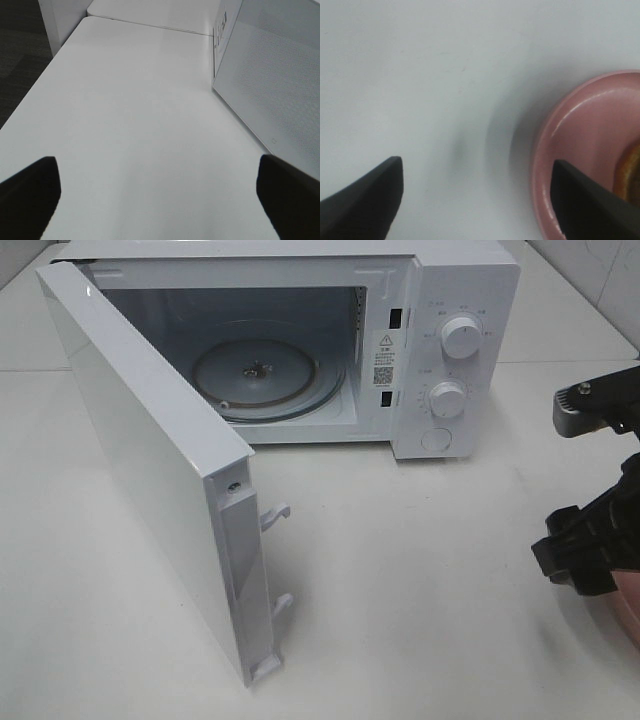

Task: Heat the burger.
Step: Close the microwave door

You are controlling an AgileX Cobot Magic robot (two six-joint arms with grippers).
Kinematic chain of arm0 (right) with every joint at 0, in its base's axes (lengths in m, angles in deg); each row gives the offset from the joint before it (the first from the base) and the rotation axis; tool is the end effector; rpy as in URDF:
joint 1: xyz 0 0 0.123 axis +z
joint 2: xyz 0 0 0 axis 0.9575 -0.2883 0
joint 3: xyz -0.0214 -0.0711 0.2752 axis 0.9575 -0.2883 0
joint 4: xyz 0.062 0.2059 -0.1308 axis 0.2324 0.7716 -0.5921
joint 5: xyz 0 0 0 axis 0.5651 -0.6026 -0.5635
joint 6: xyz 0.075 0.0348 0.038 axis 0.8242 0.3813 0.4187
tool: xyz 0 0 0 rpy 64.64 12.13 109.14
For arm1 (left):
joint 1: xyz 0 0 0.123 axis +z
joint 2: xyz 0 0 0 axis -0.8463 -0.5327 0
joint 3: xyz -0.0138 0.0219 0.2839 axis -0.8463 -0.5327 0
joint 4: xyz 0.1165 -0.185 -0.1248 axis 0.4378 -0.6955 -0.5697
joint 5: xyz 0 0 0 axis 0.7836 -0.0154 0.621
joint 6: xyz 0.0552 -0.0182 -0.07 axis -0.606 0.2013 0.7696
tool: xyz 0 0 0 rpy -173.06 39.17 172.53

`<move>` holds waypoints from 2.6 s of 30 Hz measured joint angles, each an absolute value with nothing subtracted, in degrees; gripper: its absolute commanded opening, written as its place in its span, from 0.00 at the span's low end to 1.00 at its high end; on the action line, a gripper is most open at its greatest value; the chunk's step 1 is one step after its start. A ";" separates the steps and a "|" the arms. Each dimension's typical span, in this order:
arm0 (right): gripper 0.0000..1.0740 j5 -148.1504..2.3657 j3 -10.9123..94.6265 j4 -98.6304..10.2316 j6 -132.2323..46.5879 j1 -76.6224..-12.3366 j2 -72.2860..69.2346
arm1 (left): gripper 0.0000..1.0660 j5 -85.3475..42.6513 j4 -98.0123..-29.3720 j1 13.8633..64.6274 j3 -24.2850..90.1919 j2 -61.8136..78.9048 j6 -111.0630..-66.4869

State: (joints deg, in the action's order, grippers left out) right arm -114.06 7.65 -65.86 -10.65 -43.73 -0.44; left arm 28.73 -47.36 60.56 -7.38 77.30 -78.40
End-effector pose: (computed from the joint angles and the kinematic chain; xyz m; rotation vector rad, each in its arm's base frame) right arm 0.1798 0.0782 0.2156 -0.3758 2.6282 -0.0829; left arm -0.0088 0.0021 0.2827 -0.1669 2.0174 -0.0067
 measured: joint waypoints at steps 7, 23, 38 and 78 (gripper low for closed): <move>0.73 -118.64 9.31 -50.67 -24.06 -43.73 3.00 | 0.94 28.73 -47.36 60.56 -7.38 77.30 -78.40; 0.71 -132.34 9.31 -44.37 -28.41 -43.68 20.13 | 0.94 28.73 -47.36 60.56 -7.38 77.30 -78.40; 0.71 -136.75 5.30 -45.29 -27.90 -46.54 47.29 | 0.94 28.73 -47.36 60.56 -7.38 77.30 -78.40; 0.71 -131.76 2.32 -45.75 -27.95 -64.93 67.40 | 0.94 28.73 -47.36 60.56 -7.38 77.30 -78.40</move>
